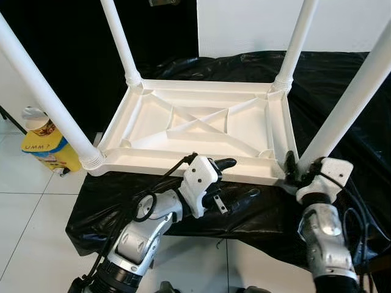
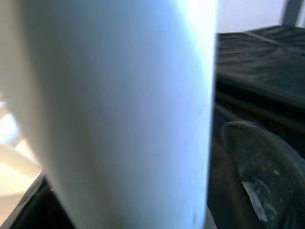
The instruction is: Building children table
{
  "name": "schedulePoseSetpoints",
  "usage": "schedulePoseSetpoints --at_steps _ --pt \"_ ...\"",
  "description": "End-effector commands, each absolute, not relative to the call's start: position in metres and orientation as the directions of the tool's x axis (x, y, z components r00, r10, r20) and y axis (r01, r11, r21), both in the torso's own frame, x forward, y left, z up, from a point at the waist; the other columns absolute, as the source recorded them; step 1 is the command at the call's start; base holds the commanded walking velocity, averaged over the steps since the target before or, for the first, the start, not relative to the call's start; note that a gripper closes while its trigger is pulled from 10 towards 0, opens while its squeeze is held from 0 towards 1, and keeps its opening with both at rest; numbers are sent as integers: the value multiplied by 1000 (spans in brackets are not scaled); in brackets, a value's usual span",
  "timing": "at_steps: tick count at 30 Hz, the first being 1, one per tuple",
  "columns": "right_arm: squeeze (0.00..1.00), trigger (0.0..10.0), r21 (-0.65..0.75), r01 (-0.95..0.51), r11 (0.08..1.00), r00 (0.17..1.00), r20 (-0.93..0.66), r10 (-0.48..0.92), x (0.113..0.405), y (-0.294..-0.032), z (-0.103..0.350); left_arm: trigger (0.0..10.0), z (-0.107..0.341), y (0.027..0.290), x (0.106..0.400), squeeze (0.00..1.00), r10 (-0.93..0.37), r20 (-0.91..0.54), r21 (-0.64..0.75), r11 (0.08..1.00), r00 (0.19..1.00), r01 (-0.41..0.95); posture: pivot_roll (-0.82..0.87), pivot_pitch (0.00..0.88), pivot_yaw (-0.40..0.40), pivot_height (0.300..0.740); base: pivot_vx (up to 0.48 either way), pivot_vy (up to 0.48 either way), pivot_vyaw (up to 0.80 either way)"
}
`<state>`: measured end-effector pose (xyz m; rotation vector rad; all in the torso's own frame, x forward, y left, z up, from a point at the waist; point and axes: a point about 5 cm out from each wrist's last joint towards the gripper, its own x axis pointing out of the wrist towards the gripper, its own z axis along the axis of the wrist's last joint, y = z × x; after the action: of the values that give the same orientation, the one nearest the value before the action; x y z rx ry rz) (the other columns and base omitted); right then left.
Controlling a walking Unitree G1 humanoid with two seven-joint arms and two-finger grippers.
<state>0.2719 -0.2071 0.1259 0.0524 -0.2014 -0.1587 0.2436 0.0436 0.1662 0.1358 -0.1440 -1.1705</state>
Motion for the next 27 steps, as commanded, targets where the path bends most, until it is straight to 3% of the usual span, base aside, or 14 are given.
schedulePoseSetpoints --at_steps 1,2,3,9,19,20,22,23,27 --pt "1000 10000 68 103 992 972 207 -115 274 -202 131 10000 164 44 242 0 -926 32 183 377 377 908 30 76 54 740 0 0 0" --pt "1000 10000 61 51 997 978 198 -62 274 -201 131 10000 165 44 242 0 -926 33 183 377 377 908 30 77 55 740 0 0 0" --pt "0 10000 15 -41 999 981 193 37 272 -199 131 10000 165 44 242 0 -926 33 184 376 377 908 30 77 55 740 0 0 0" --pt "0 10000 -93 -251 964 955 138 262 271 -201 131 10000 166 45 243 0 -925 32 185 377 378 908 29 77 59 740 0 0 0" --pt "0 10000 -192 -284 939 938 149 314 277 -215 144 10000 166 45 243 0 -926 32 185 375 376 908 15 71 59 740 0 0 0" --pt "0 1451 -192 -291 937 938 136 319 277 -218 145 10000 165 44 243 0 -926 33 186 374 375 909 16 69 56 740 0 0 0" --pt "0 1451 -192 -291 937 938 136 319 277 -218 145 10000 165 44 243 0 -926 33 186 374 375 909 16 69 56 740 0 0 0" --pt "0 0 -182 -302 936 938 117 326 276 -222 142 10000 165 44 243 0 -926 36 185 375 375 908 16 69 56 740 0 0 0" --pt "0 0 -153 -314 937 941 78 328 269 -228 132 10000 166 43 242 0 -926 40 183 376 375 908 16 68 56 740 0 0 0"
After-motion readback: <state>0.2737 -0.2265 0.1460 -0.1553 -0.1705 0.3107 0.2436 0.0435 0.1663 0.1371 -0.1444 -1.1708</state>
